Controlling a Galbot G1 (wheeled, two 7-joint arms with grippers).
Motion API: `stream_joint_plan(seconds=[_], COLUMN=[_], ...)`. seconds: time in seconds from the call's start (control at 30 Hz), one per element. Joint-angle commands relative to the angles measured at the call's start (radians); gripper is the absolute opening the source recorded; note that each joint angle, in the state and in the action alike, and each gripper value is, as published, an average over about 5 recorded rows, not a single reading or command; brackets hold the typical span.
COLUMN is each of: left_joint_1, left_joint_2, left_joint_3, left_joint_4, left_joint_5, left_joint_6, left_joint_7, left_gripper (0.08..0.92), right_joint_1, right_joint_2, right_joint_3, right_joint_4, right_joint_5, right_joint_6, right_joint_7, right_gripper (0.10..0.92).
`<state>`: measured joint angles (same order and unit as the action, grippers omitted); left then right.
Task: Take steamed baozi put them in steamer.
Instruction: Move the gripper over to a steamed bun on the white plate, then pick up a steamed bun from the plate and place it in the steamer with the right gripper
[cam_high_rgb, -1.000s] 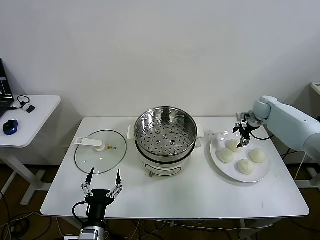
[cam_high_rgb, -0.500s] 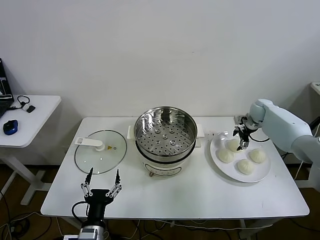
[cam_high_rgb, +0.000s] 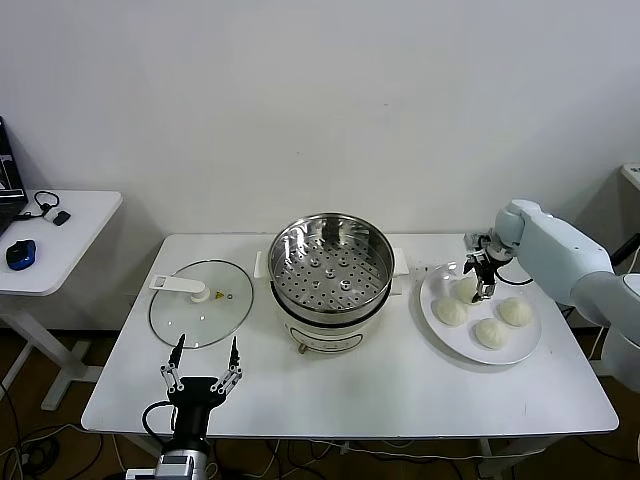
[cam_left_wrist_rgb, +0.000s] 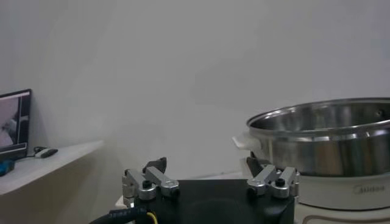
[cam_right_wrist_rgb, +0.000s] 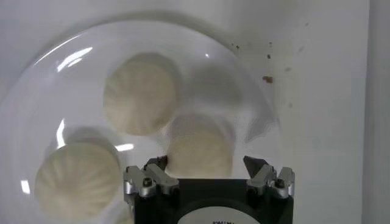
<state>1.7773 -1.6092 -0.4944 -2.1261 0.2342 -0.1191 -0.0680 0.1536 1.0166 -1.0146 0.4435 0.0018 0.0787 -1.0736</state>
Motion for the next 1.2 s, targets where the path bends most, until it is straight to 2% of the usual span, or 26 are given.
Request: stream_joint_plan(seconds=[0.03,0.13,0.33,0.8,1.07,1.2], left_joint_1=[0.000,0.000,0.001,0.004,0.008,0.010], left_joint_2=[0.011,0.011,0.012,0.015,0.020,0.021], left_joint_3=[0.002,0.002,0.000,0.001,0.002,0.005], left_joint_4=[-0.002,-0.002,-0.005,-0.013,-0.028,-0.037], left_joint_5=[-0.001,-0.001,-0.001,-0.001,-0.005,-0.005], left_joint_6=[0.000,0.000,0.000,0.002,0.005,0.006], left_joint_7=[0.000,0.000,0.000,0.001,0.003,0.003], left_gripper=[0.823,0.823,0.823,0.823,0.823,0.823], right_joint_1=[0.000,0.001,0.001,0.080,0.252,0.412], right_joint_2=[0.006,0.002,-0.011,-0.080,-0.147,-0.161], right_joint_3=[0.011,0.008,0.002,-0.106,-0.297,-0.442], right_joint_4=[-0.008,-0.002,0.013,0.139,0.325,0.455], right_joint_5=[-0.012,-0.012,-0.009,0.101,0.211,0.314], right_joint_6=[0.004,0.003,0.002,-0.030,-0.064,-0.083], right_joint_7=[-0.008,-0.013,-0.015,-0.026,-0.036,-0.038], right_gripper=[0.823,0.801,0.672,0.662,0.662,0.662])
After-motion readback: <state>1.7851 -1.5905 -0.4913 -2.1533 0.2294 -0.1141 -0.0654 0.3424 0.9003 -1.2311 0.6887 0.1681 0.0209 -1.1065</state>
